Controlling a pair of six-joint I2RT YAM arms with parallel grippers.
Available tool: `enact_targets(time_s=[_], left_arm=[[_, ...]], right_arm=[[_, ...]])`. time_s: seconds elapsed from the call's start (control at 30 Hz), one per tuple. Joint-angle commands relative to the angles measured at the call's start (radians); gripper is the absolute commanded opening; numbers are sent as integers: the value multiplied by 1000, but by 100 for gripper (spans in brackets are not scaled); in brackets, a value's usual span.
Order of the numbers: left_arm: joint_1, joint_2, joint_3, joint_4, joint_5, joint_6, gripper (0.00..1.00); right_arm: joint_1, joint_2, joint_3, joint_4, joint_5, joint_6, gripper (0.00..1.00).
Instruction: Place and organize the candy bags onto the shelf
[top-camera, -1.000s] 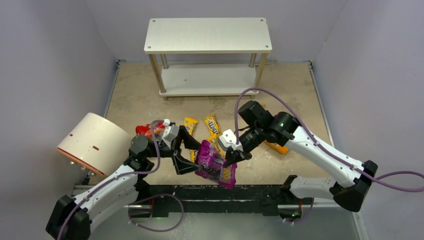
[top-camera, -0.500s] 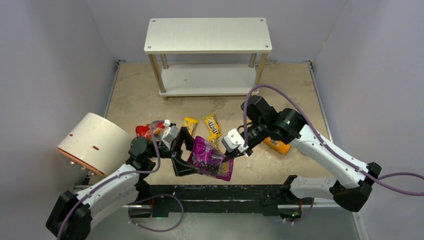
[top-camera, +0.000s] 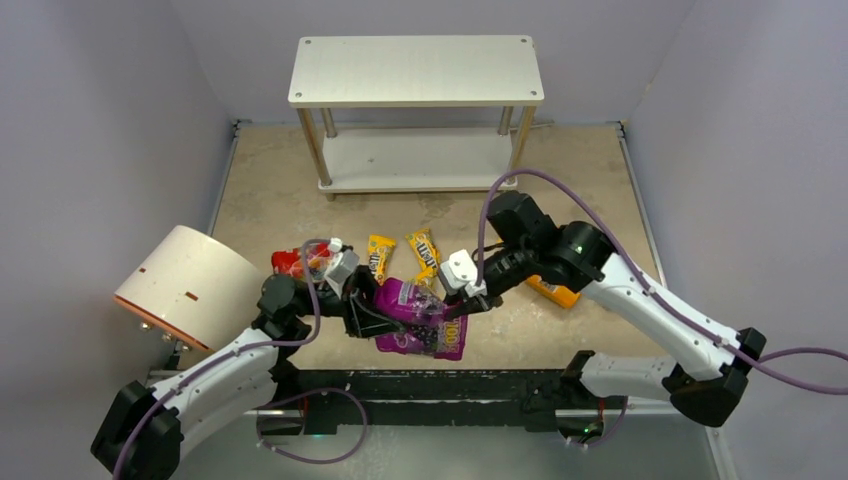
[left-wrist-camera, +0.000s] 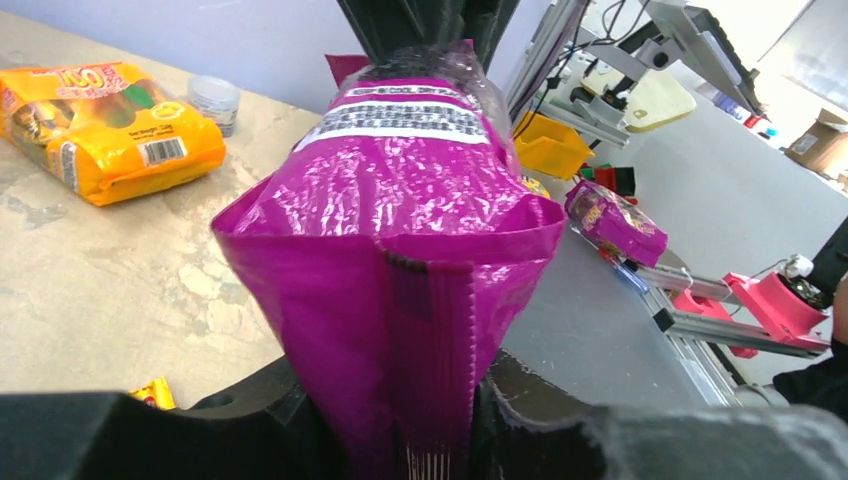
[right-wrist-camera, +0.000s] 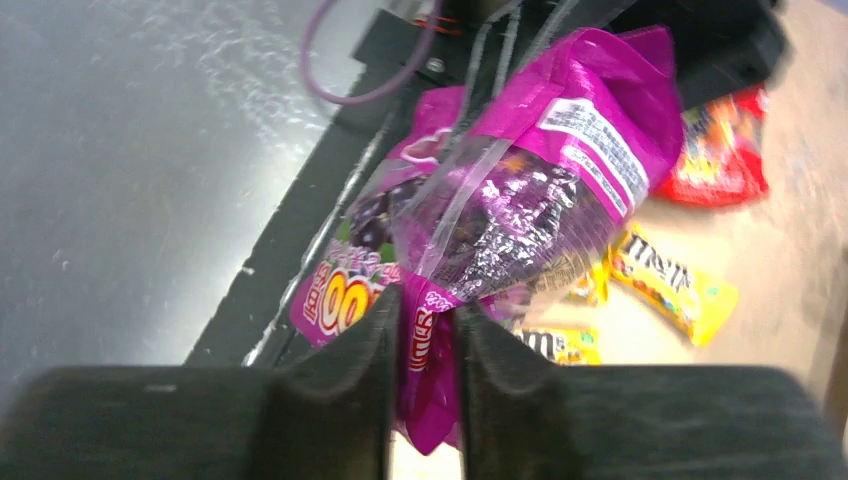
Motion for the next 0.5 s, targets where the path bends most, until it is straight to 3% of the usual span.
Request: enact_targets(time_s=[0.0, 0.07, 0.23, 0.33, 0.47], left_arm=[[-11, -21, 41, -66, -60, 42, 23], [-10, -26, 58, -178, -120, 75, 13], [-11, -24, 84, -334, -337, 77, 0], [-10, -4, 114, -421, -518, 49, 0], [-10, 58, 178, -588, -988, -192, 0]], right_arm=[[2, -116, -86, 387, 214, 284, 37], [2, -198, -182, 588, 398, 449, 59], [2, -412, -401, 881, 870, 815, 93], [1, -510, -497, 975, 1076, 984, 99], [2, -597, -582, 1010, 1322, 1128, 99]])
